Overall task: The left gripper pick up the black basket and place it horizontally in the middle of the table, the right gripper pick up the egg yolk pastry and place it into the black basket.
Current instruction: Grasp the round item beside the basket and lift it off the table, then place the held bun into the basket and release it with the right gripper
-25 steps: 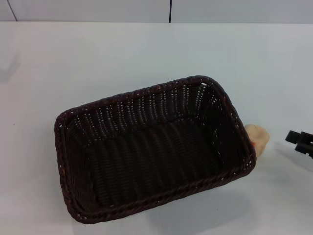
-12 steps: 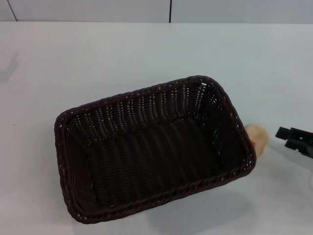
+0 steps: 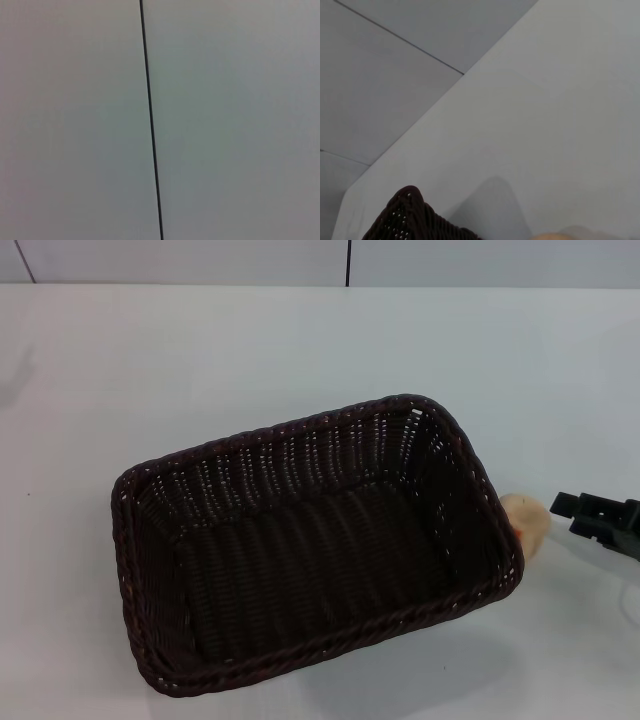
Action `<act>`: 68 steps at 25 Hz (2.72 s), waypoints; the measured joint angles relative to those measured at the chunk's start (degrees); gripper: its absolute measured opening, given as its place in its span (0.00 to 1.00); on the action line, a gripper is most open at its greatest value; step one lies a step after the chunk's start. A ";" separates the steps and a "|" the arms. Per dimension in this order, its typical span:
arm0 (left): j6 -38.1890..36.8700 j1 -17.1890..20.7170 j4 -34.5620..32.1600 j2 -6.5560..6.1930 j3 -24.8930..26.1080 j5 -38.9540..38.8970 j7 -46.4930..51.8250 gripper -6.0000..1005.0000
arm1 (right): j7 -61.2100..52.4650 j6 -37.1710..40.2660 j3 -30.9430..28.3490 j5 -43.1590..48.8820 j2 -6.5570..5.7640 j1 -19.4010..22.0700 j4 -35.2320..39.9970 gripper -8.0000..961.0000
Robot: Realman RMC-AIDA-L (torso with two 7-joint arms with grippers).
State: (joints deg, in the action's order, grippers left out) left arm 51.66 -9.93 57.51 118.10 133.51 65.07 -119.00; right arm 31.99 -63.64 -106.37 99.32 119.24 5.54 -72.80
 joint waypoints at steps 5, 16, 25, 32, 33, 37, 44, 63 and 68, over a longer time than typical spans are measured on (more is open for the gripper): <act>-0.07 -0.15 0.36 -0.02 -0.01 0.21 0.00 0.77 | 0.83 0.44 0.38 -0.44 0.14 -0.68 1.95 0.53; -0.48 -0.13 1.47 -0.14 0.40 1.71 0.02 0.77 | 2.58 3.23 3.84 -2.77 0.19 -2.00 5.58 0.53; -1.27 -0.28 1.75 -0.15 0.51 3.15 0.06 0.77 | 2.60 3.94 4.22 -3.04 0.20 -3.69 8.24 0.51; -1.40 -0.23 1.82 -0.15 0.53 3.15 0.09 0.77 | 3.22 3.91 4.51 -3.08 0.05 -4.07 8.15 0.44; -1.40 -0.23 1.82 -0.15 0.53 3.15 0.09 0.77 | 3.22 3.91 4.51 -3.08 0.05 -4.07 8.15 0.41; -1.40 -0.07 1.91 -0.15 0.52 3.09 0.17 0.77 | 3.89 3.78 4.52 -3.30 0.03 -3.63 7.15 0.29; -1.34 0.13 1.99 -0.05 0.52 2.77 0.18 0.77 | 4.00 3.94 4.32 -3.29 -0.05 -2.45 4.92 0.14; -1.39 1.40 4.65 0.25 0.03 3.01 2.79 0.77 | -3.08 7.74 0.22 12.99 0.04 9.42 -21.49 0.05; -1.38 2.48 5.56 0.35 -0.05 2.85 3.50 0.77 | -3.97 7.60 -0.82 16.28 -0.07 8.80 -25.82 0.05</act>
State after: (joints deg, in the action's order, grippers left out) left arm 50.27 -7.45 63.07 118.44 133.46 67.92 -115.50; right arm 28.02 -56.04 -107.20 115.61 119.17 14.34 -98.62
